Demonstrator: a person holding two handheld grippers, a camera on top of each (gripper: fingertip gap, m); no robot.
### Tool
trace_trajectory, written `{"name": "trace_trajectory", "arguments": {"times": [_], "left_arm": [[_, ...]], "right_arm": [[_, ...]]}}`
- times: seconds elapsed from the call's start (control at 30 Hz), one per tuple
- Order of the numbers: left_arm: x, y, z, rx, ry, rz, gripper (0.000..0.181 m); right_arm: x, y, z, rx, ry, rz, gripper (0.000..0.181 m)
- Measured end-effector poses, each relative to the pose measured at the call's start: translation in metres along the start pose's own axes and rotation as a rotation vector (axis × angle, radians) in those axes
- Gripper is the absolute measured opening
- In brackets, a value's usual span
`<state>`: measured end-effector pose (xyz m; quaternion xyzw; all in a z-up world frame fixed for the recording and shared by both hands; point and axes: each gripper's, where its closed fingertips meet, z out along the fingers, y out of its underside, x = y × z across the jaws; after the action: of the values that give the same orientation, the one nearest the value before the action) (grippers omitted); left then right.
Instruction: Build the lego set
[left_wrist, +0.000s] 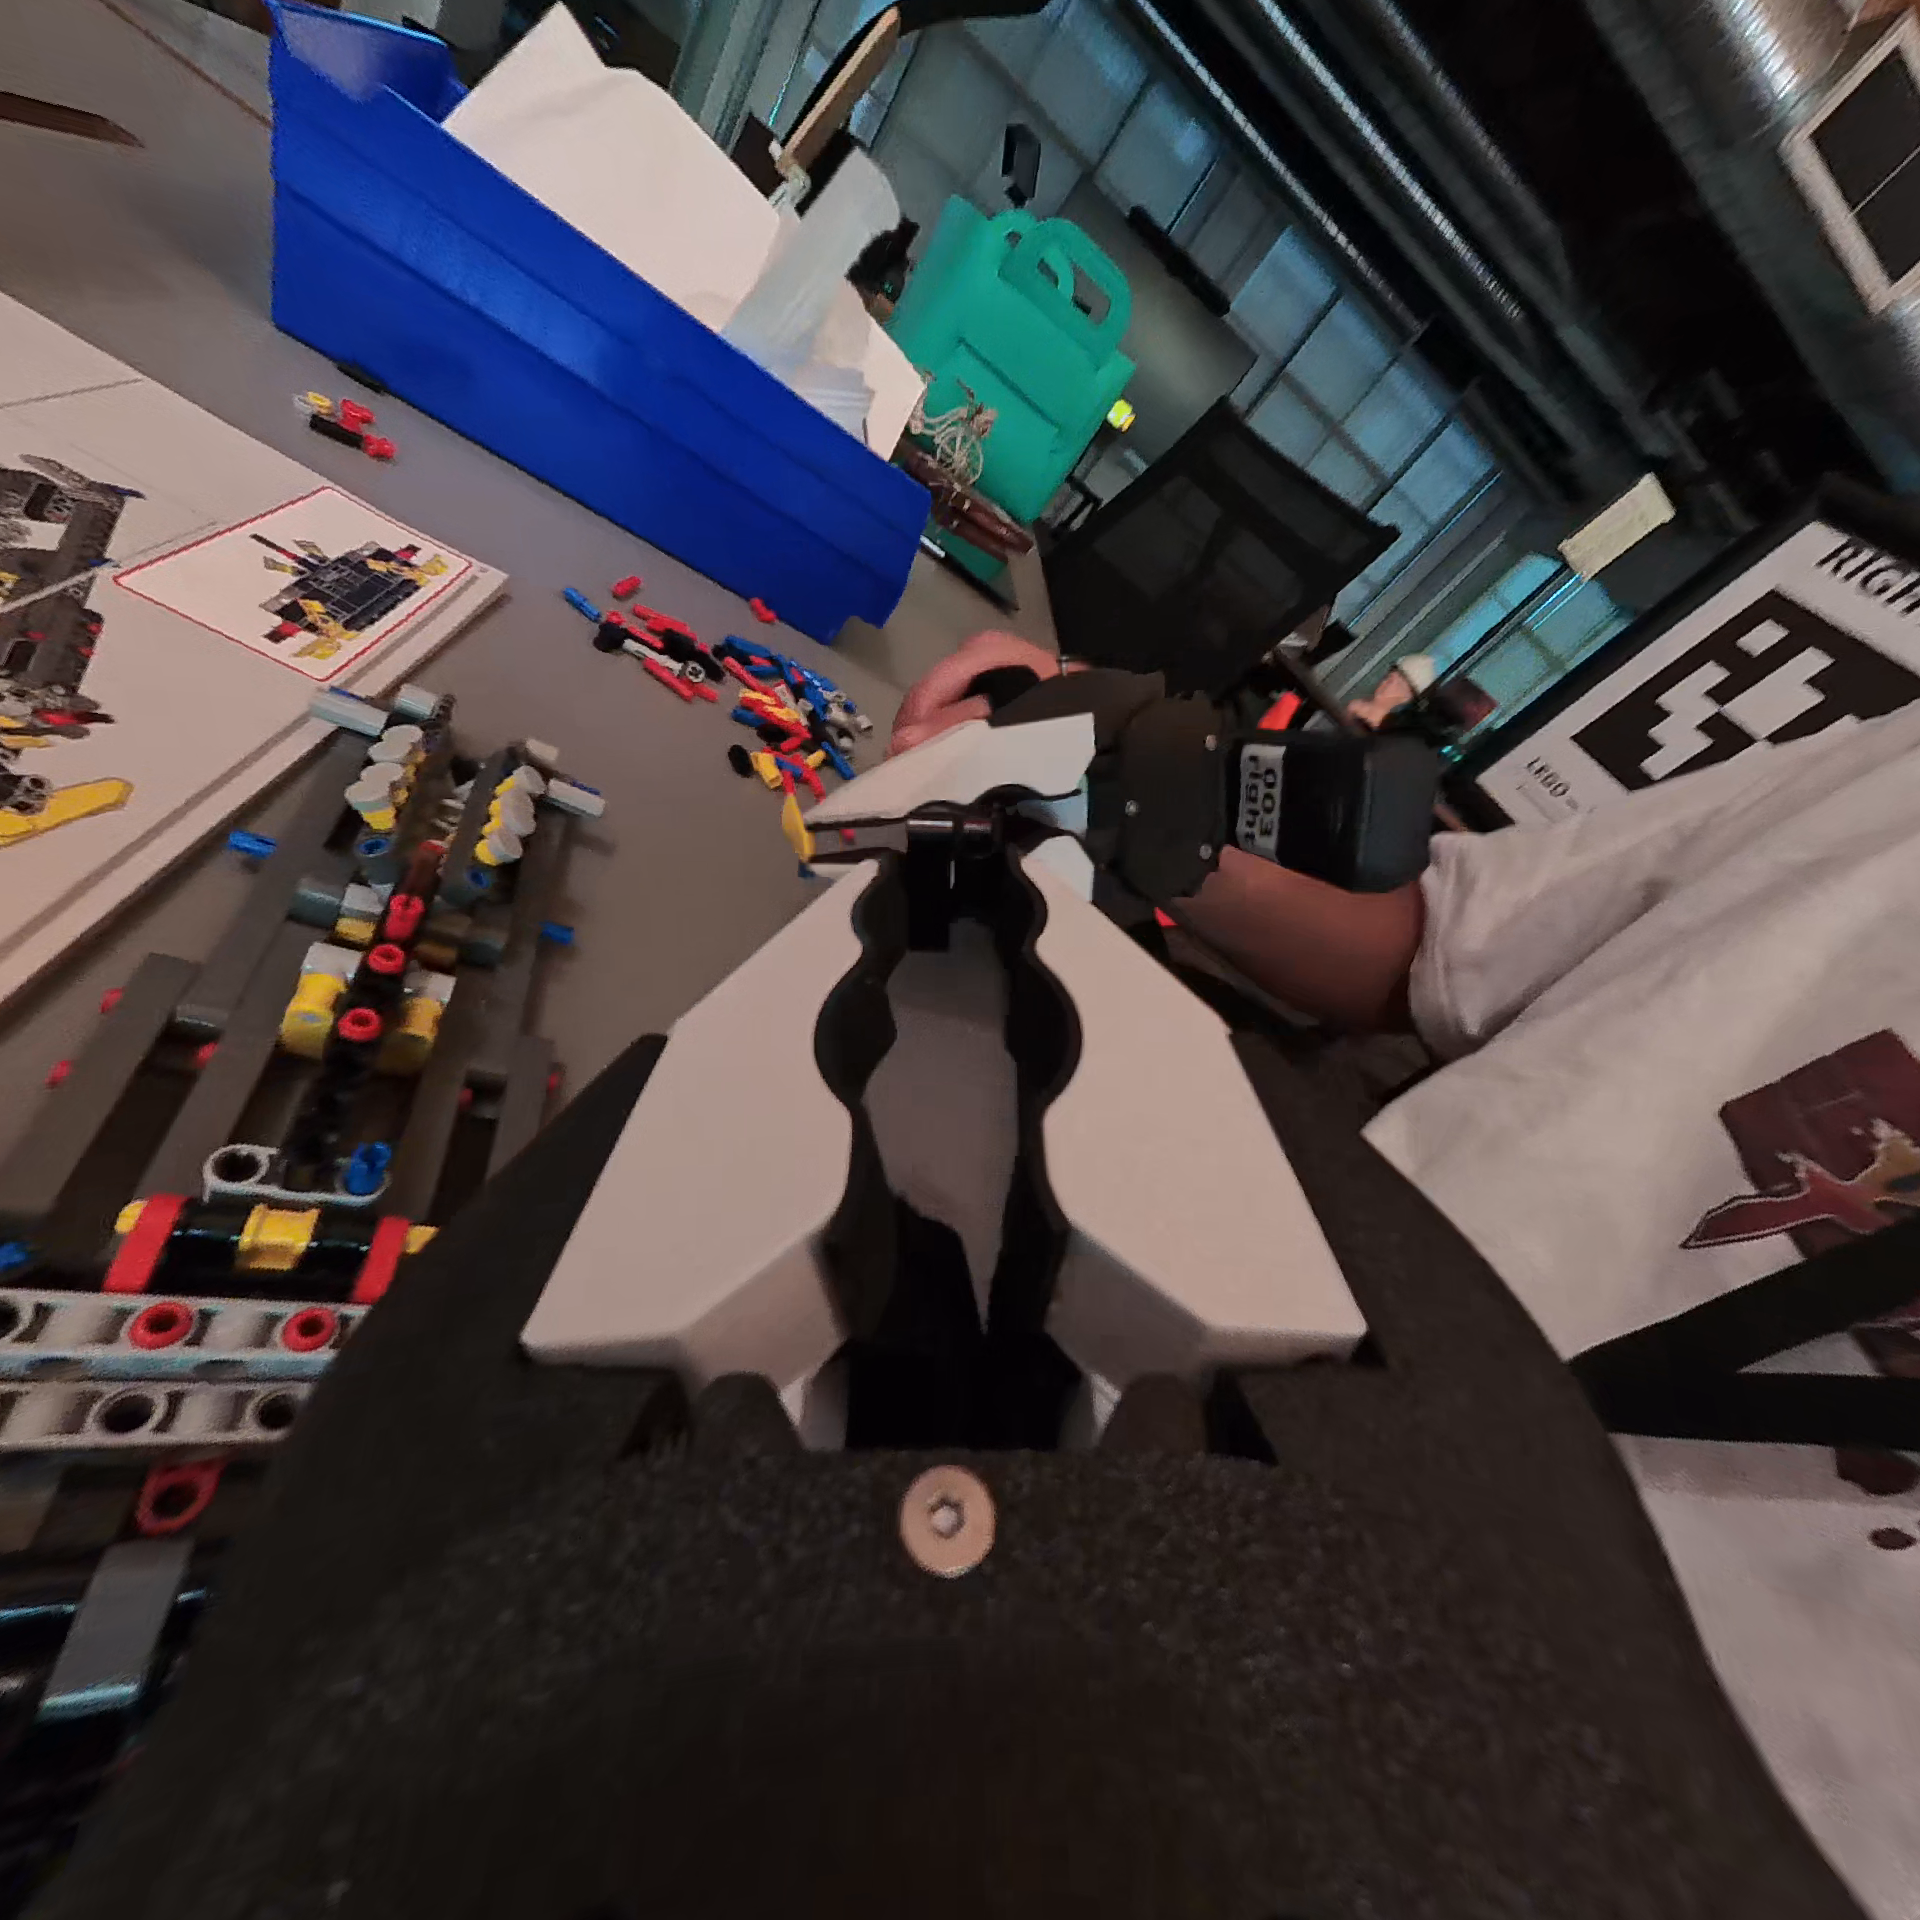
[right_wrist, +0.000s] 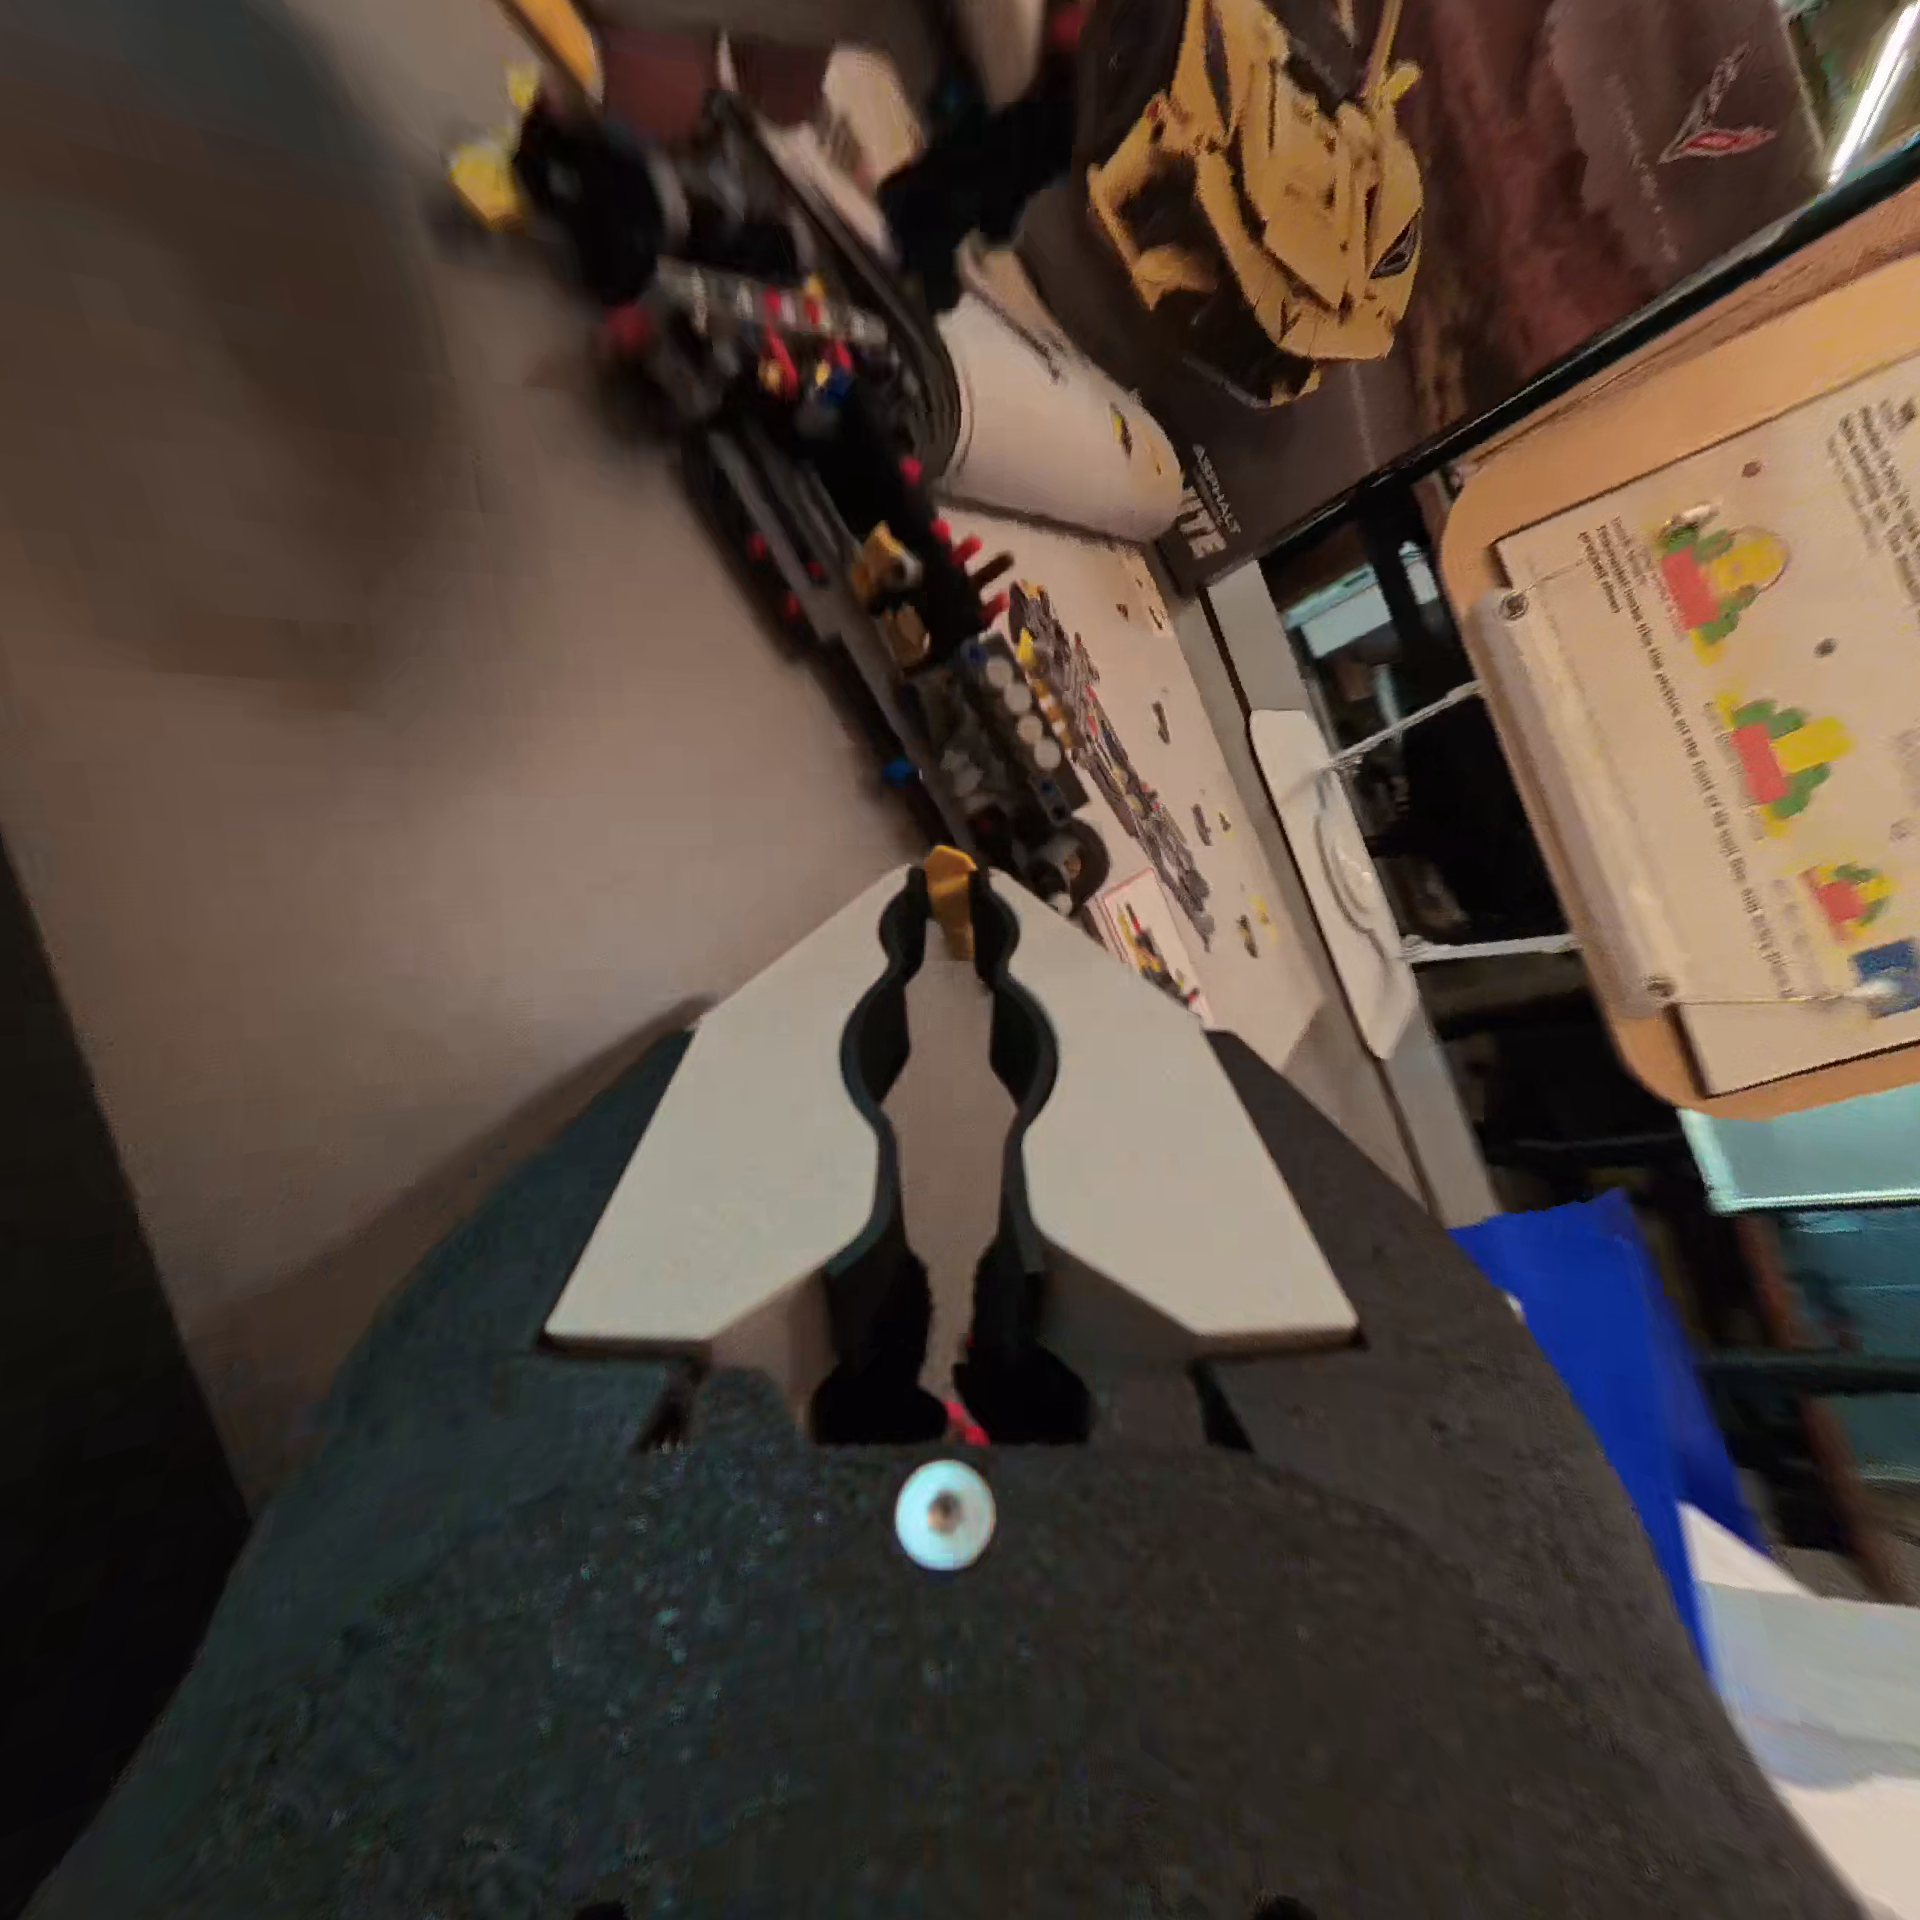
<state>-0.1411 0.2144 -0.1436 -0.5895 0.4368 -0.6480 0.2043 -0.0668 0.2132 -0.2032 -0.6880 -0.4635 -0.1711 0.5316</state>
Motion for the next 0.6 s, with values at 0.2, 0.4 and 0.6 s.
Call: {"name": "trace_trajectory", "arguments": {"times": [0.2, 0.4, 0.6], "left_arm": [[0.001, 0.009, 0.005, -0.052, -0.044, 0.101, 0.014], [-0.002, 0.009, 0.004, -0.064, -0.066, 0.122, 0.015], [-0.001, 0.013, 0.005, -0.083, -0.063, 0.138, 0.015]], "right_arm": [[0.001, 0.034, 0.012, -0.026, 0.023, -0.235, 0.007], [-0.008, 0.038, 0.017, -0.010, -0.029, -0.249, 0.007], [-0.014, 0.036, 0.011, -0.007, -0.099, -0.093, 0.008]]}}
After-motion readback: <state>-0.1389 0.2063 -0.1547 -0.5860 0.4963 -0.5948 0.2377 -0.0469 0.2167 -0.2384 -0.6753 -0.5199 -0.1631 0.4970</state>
